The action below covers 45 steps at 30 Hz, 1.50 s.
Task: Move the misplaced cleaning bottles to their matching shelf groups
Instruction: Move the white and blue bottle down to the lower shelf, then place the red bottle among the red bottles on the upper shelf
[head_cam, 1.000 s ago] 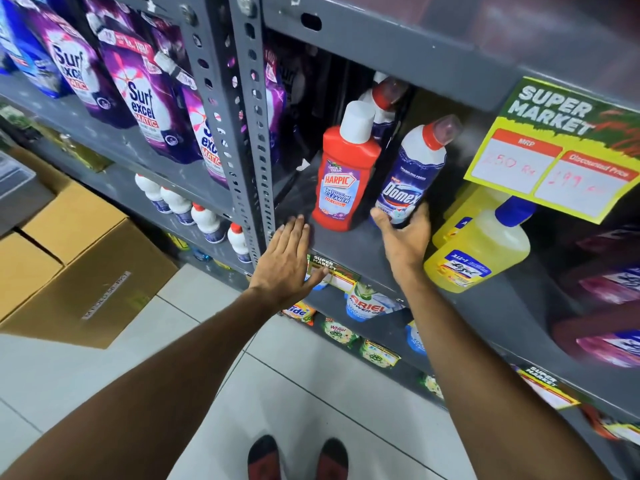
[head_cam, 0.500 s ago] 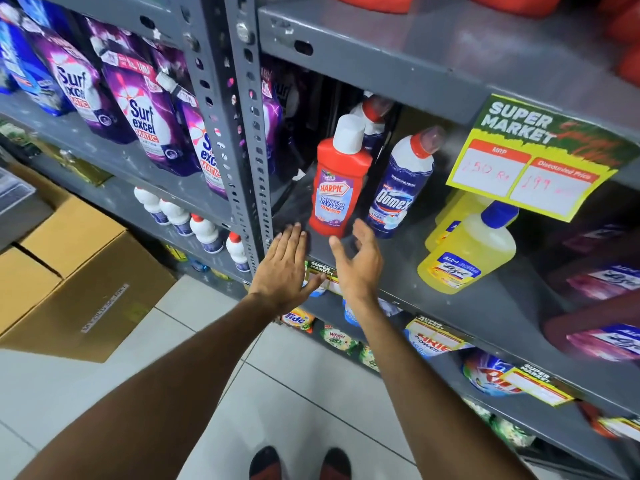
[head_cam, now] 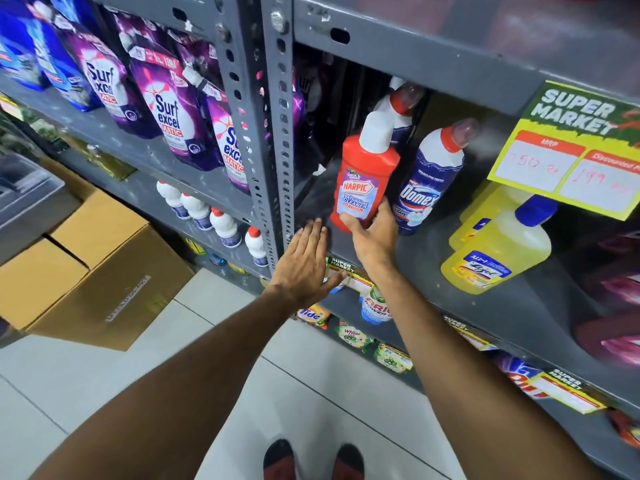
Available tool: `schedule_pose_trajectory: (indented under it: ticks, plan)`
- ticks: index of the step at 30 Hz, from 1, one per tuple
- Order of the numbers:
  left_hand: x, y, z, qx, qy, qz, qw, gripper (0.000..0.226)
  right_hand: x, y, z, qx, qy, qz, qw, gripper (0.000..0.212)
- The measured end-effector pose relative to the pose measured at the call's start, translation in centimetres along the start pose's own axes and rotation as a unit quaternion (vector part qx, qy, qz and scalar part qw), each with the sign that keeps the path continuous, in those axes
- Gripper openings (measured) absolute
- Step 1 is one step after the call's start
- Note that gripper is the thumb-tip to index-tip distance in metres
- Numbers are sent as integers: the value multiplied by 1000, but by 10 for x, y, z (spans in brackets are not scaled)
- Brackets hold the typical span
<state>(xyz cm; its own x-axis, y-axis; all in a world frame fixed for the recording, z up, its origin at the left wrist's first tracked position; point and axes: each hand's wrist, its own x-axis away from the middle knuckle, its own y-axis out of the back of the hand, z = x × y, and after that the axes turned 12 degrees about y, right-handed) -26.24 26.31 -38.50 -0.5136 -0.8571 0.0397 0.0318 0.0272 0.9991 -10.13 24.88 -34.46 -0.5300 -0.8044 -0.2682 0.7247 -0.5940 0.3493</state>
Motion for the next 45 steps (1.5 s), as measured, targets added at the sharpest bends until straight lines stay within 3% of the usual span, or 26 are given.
schedule_pose_trajectory:
  ticks: [12,17,19,28,32,39,45]
  plan:
    - [70,27,23,69,-32,-44,996,95,80,49,34,1,-13,49,999,45]
    - [98,87,26,66,-46,-108,991,92,108,75,82,-10,-30,44,999,58]
    - [103,116,27,69,-48,-128,988,93,115,85,105,-9,-24,33,999,54]
    - [86,244,33,64,-57,-235,968,94,100,134,221,-3,67,-11,998,48]
    - [73,291,32,71,-67,-274,957,92,74,153,264,7,109,-42,993,55]
    - [48,343,15,75,-62,-251,963,91,24,190,311,35,142,-85,986,54]
    - [32,343,6,73,-39,-211,974,95,-16,201,323,73,132,-99,984,57]
